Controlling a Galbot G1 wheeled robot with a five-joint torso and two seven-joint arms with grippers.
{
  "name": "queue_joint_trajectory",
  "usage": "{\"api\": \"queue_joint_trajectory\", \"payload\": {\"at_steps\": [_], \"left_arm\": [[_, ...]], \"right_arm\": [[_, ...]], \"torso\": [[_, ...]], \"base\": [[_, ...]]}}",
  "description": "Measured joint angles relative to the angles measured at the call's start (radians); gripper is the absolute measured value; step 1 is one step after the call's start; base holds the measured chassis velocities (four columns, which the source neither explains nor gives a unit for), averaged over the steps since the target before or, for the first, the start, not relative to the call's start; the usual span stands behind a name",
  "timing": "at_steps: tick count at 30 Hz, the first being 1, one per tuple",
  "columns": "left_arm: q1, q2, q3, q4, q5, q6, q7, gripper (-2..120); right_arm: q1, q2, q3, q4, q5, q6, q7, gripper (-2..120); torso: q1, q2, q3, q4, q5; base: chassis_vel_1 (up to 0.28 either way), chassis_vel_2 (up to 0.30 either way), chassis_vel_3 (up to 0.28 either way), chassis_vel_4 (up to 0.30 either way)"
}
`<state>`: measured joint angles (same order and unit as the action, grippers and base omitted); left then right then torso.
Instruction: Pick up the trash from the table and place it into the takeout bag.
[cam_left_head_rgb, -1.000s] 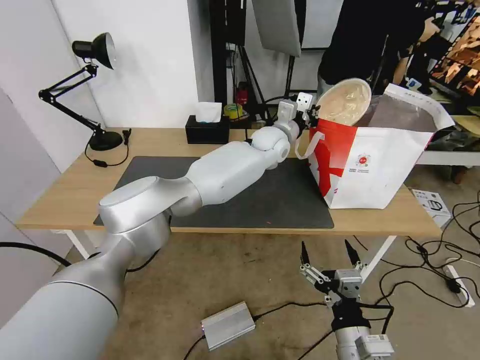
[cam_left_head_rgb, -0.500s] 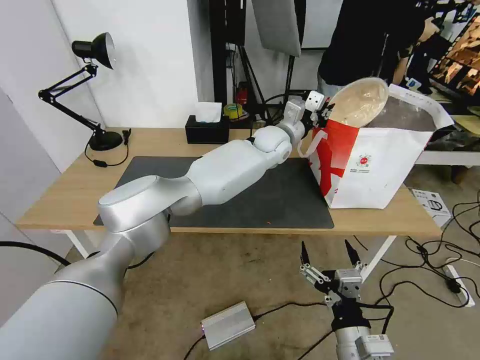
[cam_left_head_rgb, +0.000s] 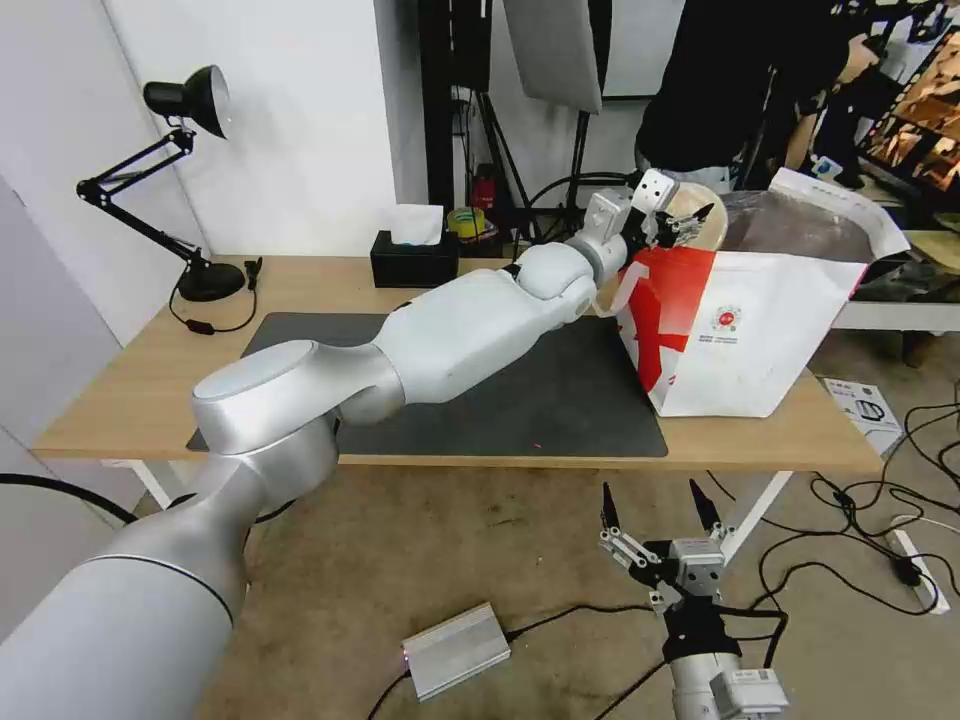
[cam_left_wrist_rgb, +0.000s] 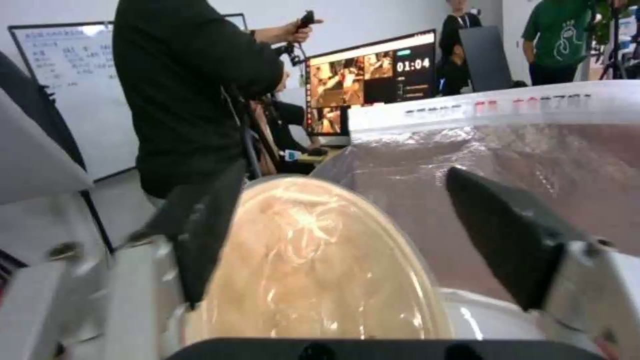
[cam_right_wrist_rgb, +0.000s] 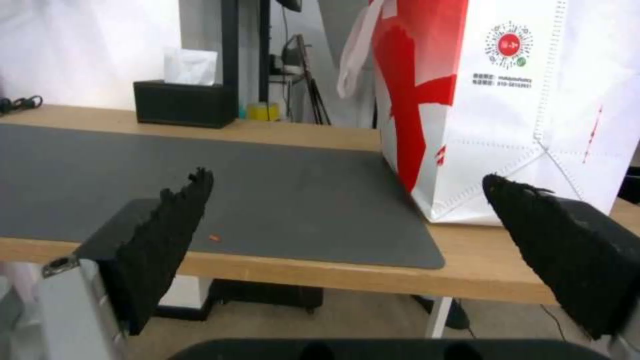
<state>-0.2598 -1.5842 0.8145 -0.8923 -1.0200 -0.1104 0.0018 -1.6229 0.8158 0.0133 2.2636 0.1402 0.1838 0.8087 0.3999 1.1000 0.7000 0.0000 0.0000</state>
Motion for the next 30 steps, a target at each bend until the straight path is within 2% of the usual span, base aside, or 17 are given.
{"api": "queue_joint_trajectory", "payload": {"at_steps": [1,5,10,12,18,20,22,24,25,26,30], "left_arm": [[0.0,0.005,0.005,-0.01,0.001,0.0,-0.001,93],[-0.004,0.024,0.012,-0.036,0.001,0.0,-0.008,99],[-0.01,0.05,0.003,-0.073,0.01,-0.009,-0.027,100],[-0.013,0.082,-0.021,-0.114,0.026,-0.018,-0.05,100],[-0.014,0.143,-0.07,-0.17,0.088,-0.045,-0.094,100],[-0.013,0.185,-0.089,-0.203,0.118,-0.061,-0.127,100],[0.0,0.252,-0.105,-0.27,0.128,-0.073,-0.184,100],[0.007,0.275,-0.108,-0.293,0.13,-0.075,-0.203,100],[0.028,0.319,-0.12,-0.344,0.138,-0.087,-0.245,100],[0.028,0.319,-0.12,-0.344,0.138,-0.087,-0.245,100],[0.112,0.421,-0.164,-0.478,0.185,-0.114,-0.323,100]], "right_arm": [[0.0,0.0,0.0,0.0,0.0,0.0,0.0,100],[0.0,0.0,0.0,0.0,0.0,0.0,0.0,100],[0.0,0.0,0.0,0.0,0.0,0.0,0.0,100],[0.0,0.0,0.0,0.0,0.0,0.0,0.0,100],[0.0,0.0,0.0,0.0,0.0,0.0,0.0,100],[0.0,0.0,0.0,0.0,0.0,0.0,0.0,100],[0.0,0.0,0.0,0.0,0.0,0.0,0.0,100],[0.0,0.0,0.0,0.0,0.0,0.0,0.0,100],[0.0,0.0,0.0,0.0,0.0,0.0,0.0,100],[0.0,0.0,0.0,0.0,0.0,0.0,0.0,100],[0.0,0.0,0.0,0.0,0.0,0.0,0.0,100]], "torso": [[0.0,0.0,0.0,0.0,0.0],[0.0,0.0,0.0,0.0001,0.0],[0.0,0.0,0.0,-0.0001,0.0],[0.0,0.0,0.0,-0.0001,0.0],[0.0,0.0,0.0,0.0,-0.0001],[0.0,0.0,0.0,-0.0003,-0.0001],[0.0,0.0,0.0,0.0003,-0.0003],[0.0,0.0,0.0,0.0003,-0.0003],[0.0,0.0,0.0,0.0004,-0.0004],[0.0,0.0,0.0,0.0004,-0.0004],[0.0,0.0,0.0,0.0,-0.0003]], "base": [[0.0,0.0,0.0,0.0],[0.0,0.0,0.0,0.0],[0.0,0.0,0.0,0.0],[0.0,0.0,0.0,0.0],[0.0,0.0,0.0,0.0],[0.0,0.0,0.0,0.0],[0.0,0.0,0.0,0.0],[0.0,0.0,0.0,0.0],[0.0,0.0,0.0,0.0],[0.0,0.0,0.0,0.0],[0.0,0.0,0.0,0.0]]}}
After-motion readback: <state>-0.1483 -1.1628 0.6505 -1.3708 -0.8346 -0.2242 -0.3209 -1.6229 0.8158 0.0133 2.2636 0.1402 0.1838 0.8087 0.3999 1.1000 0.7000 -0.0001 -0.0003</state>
